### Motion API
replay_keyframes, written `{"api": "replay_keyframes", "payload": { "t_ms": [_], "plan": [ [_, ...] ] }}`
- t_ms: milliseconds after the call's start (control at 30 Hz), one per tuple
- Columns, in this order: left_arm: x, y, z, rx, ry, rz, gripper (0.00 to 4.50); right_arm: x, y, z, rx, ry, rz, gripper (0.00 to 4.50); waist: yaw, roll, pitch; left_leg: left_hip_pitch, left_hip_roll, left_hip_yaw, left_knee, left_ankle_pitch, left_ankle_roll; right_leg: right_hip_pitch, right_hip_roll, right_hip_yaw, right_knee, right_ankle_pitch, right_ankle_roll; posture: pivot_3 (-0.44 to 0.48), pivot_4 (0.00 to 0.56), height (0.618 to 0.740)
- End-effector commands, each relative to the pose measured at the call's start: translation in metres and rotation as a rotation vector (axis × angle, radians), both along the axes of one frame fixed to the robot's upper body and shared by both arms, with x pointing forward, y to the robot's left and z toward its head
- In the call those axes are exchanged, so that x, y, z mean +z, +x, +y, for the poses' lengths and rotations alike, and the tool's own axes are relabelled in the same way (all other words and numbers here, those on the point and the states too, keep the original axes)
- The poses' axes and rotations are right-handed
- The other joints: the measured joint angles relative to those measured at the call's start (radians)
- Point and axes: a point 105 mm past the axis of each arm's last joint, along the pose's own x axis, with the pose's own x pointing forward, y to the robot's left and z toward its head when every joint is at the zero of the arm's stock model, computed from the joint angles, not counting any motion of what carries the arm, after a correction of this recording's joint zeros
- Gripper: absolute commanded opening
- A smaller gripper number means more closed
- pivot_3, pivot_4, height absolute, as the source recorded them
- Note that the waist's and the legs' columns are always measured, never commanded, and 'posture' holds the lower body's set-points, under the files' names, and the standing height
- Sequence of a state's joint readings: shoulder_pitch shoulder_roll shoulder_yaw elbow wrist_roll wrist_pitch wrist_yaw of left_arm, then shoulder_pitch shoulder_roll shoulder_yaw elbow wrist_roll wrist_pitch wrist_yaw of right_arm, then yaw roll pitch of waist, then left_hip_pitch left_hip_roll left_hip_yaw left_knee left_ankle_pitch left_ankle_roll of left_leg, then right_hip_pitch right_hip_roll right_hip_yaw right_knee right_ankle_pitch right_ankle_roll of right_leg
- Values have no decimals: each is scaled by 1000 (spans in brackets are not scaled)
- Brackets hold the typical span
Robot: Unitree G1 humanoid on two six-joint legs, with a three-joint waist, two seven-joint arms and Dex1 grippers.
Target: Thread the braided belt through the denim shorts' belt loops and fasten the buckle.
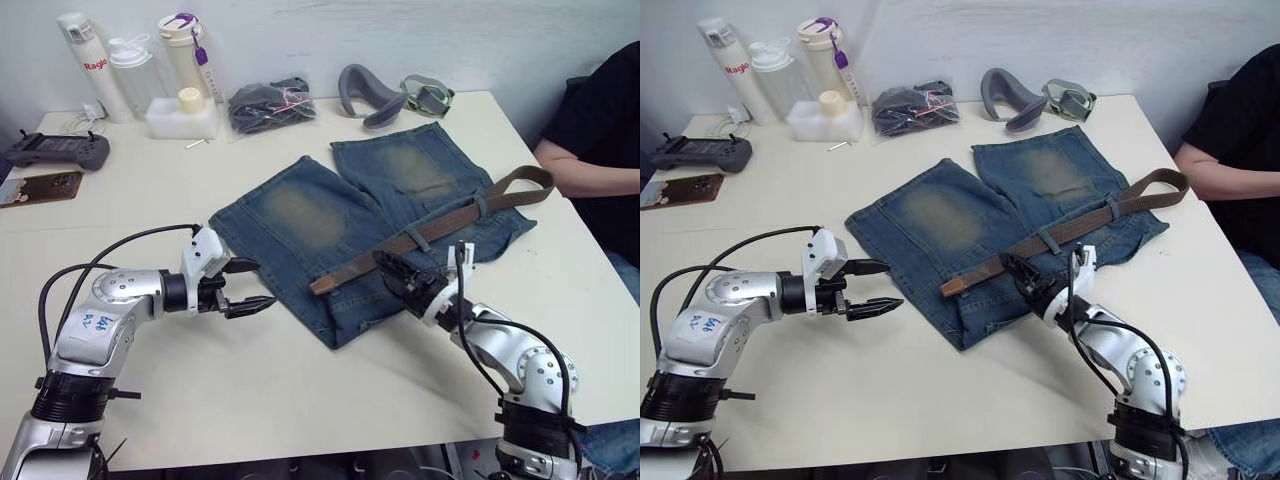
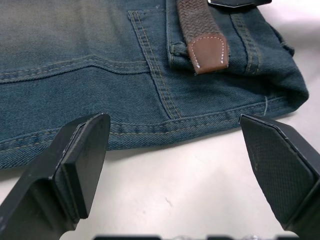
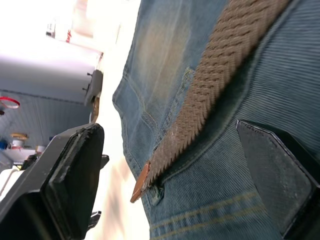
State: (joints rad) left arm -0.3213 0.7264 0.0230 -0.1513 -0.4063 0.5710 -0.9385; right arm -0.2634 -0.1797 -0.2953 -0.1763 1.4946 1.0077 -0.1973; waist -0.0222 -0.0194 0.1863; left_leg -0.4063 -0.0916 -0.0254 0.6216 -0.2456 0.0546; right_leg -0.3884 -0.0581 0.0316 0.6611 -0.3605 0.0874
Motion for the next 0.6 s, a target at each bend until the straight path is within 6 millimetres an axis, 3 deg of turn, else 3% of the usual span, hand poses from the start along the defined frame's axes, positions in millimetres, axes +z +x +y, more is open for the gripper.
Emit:
{"api": "replay_keyframes", "payload": {
  "t_ms": [33,200,233,300,367,433,533,600],
  "plan": [
    [19,0,1,1,-16,-82,4500,-6,5,3,6,-6,16,4480,-4,0,0,0,0,0,0,0,0,0,0,0,0,0,0,0,150,740],
    [18,2,5,15,5,-92,4500,-9,12,9,48,-38,16,4480,-6,-1,0,0,0,0,0,0,1,0,0,0,0,0,0,0,150,740],
    [19,3,6,20,-1,-98,4500,-9,14,9,46,-36,19,4244,-7,-1,0,0,0,0,0,0,0,0,0,0,0,0,0,0,150,740],
    [22,5,7,27,-9,-109,4500,-10,16,7,40,-37,18,3672,-6,-1,0,0,0,1,0,0,0,0,0,0,0,0,0,0,150,740],
    [23,7,7,28,-10,-113,4500,-8,19,9,43,-25,11,2414,-7,-1,0,0,0,1,0,0,0,0,0,0,0,0,0,0,150,740],
    [23,7,6,24,-7,-113,4500,-4,19,15,71,-18,-3,1766,-7,-1,0,0,0,1,0,0,0,0,0,0,0,0,0,0,150,740],
    [21,7,6,21,-3,-111,4500,-3,18,20,87,-8,-8,227,-7,-1,0,0,1,2,0,0,0,-1,0,0,1,0,0,0,150,740],
    [20,8,6,21,-3,-110,4500,-3,18,21,93,-2,-11,105,-6,-1,-1,0,1,2,0,0,0,-1,0,0,1,0,0,0,150,740]
  ]
}}
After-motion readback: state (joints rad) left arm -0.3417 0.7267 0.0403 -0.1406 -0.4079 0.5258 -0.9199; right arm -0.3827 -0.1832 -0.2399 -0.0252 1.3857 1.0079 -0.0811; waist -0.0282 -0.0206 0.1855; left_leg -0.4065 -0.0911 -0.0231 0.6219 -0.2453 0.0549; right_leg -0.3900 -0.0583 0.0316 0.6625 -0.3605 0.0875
